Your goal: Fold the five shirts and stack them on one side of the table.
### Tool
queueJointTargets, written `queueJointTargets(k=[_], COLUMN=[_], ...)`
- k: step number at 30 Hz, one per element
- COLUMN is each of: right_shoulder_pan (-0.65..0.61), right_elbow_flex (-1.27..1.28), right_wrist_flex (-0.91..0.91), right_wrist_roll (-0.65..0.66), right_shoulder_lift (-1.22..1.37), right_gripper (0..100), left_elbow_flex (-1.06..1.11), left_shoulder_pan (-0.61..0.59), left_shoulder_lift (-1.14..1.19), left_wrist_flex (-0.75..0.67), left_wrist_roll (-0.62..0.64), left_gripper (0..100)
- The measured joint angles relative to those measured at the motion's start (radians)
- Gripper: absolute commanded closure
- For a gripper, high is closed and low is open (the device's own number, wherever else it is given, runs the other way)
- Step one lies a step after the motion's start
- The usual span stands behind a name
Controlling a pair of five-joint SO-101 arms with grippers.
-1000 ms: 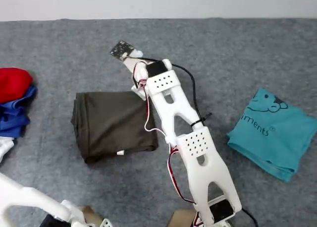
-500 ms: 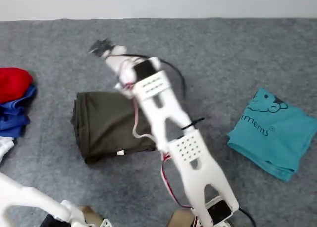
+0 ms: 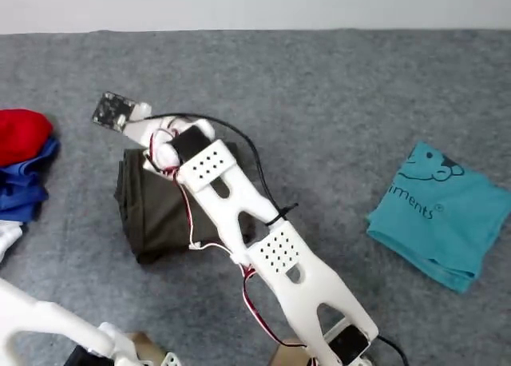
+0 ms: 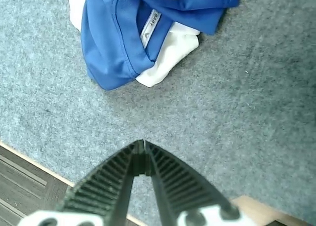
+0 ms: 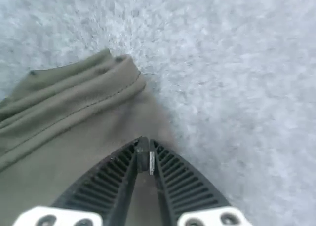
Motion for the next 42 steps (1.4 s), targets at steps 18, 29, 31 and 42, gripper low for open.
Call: queueJointTargets(k=[18,29,31,42], right_shoulder_pan=[0.106,0.106,0.106,0.081], right_elbow_flex=[0.341,0.66,0.66,0.661], right_wrist_flex=[0.298,0.298,0.292,0.207], right_wrist_roll=[-0.476,-0.976,-0.99,-1.0], right_shoulder_lift=[-0.311,-0.407,-0.407,-0.367], right_gripper=[89.1,66.3,66.3,66.0], left_elbow_flex=[0.0,0.0,0.0,0.002], left_shoulder_pan=[0.124,0.124,0.124,0.124], left_shoulder_lift=[0.0,0.0,0.0,0.0], left_wrist_flex=[0.066,0.066,0.066,0.066], left_wrist_roll=[0.0,0.0,0.0,0.0], left_gripper=[99,99,99,99])
